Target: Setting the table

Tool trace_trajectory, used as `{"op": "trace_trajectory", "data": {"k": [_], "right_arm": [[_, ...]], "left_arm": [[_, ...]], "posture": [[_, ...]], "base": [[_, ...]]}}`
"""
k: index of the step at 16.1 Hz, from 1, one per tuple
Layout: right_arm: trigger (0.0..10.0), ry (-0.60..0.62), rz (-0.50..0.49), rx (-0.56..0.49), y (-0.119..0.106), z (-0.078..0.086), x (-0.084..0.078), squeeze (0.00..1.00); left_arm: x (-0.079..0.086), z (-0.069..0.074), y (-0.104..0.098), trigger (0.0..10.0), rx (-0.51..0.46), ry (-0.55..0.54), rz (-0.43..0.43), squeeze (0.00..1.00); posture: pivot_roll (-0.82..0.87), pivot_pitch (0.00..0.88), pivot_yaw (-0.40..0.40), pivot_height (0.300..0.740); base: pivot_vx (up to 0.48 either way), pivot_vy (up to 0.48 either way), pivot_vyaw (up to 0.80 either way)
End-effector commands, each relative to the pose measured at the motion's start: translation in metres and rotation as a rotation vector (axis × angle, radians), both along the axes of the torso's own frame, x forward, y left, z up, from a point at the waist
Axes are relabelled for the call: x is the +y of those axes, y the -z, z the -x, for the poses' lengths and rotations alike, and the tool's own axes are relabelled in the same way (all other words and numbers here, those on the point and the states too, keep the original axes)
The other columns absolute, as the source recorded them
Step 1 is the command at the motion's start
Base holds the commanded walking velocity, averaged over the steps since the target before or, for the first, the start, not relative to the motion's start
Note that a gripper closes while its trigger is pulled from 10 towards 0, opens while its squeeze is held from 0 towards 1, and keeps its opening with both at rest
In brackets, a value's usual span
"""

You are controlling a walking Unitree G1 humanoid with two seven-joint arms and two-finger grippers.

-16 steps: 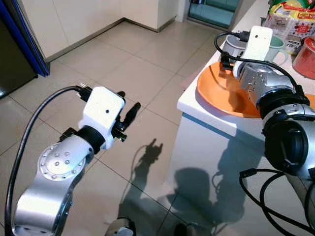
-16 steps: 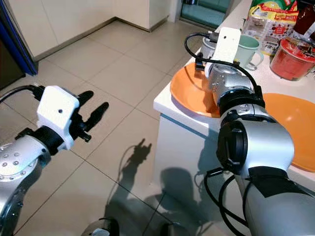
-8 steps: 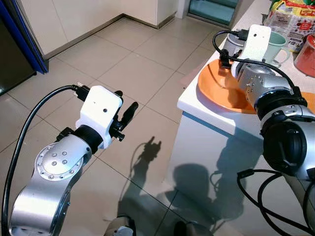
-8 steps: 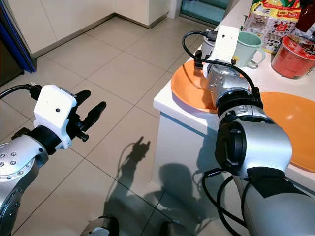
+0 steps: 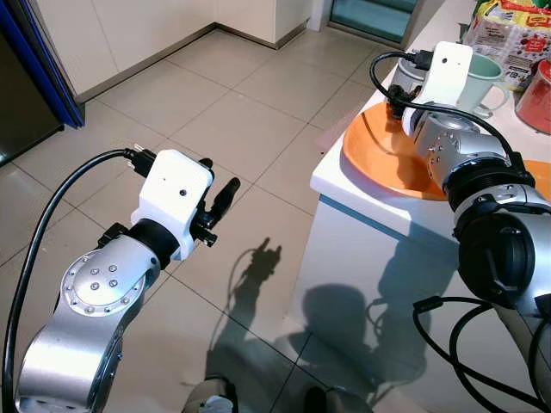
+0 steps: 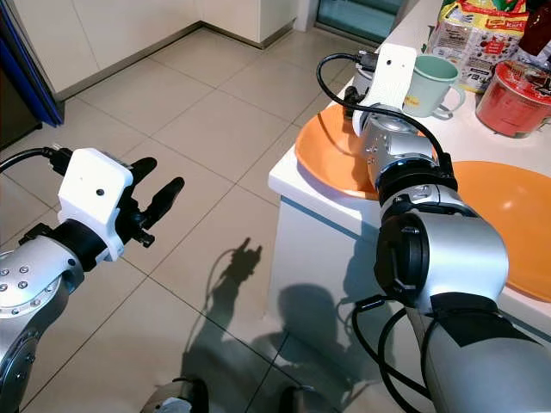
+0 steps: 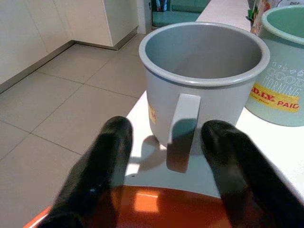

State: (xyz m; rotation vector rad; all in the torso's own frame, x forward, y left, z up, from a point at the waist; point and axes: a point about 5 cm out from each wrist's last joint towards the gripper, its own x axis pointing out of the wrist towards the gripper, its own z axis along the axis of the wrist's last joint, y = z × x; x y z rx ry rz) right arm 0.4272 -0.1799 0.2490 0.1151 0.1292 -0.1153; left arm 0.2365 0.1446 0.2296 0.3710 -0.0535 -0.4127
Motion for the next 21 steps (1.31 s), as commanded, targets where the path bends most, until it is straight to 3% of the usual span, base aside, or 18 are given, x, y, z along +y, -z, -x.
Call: {"op": "trace_trajectory", "data": {"k": [1, 18, 21], "right_arm": [[0.0, 0.006, 0.002, 0.024, 0.009, 0.001, -0.002, 0.00], [0.0, 0.023, 0.015, -0.022, -0.002, 0.000, -0.006, 0.00], [0.0, -0.009, 0.011, -0.125, -0.022, -0.002, -0.003, 0.00]], "left_arm": [[-0.002, 0.002, -0.005, 10.0, -0.016, 0.018, -0.002, 0.00], [-0.004, -0.002, -0.007, 10.0, -0.036, 0.023, 0.004, 0.00], [-0.005, -0.007, -0.009, 10.0, -0.057, 0.024, 0.006, 0.00]], "posture": [[0.15, 0.181, -0.046, 0.740], [0.14, 0.151, -0.039, 0.740], [0.13, 0.126, -0.036, 0.740]], "base": [[0.000, 0.000, 0.00], [0.000, 0.000, 0.00], [0.000, 0.000, 0.00]]}}
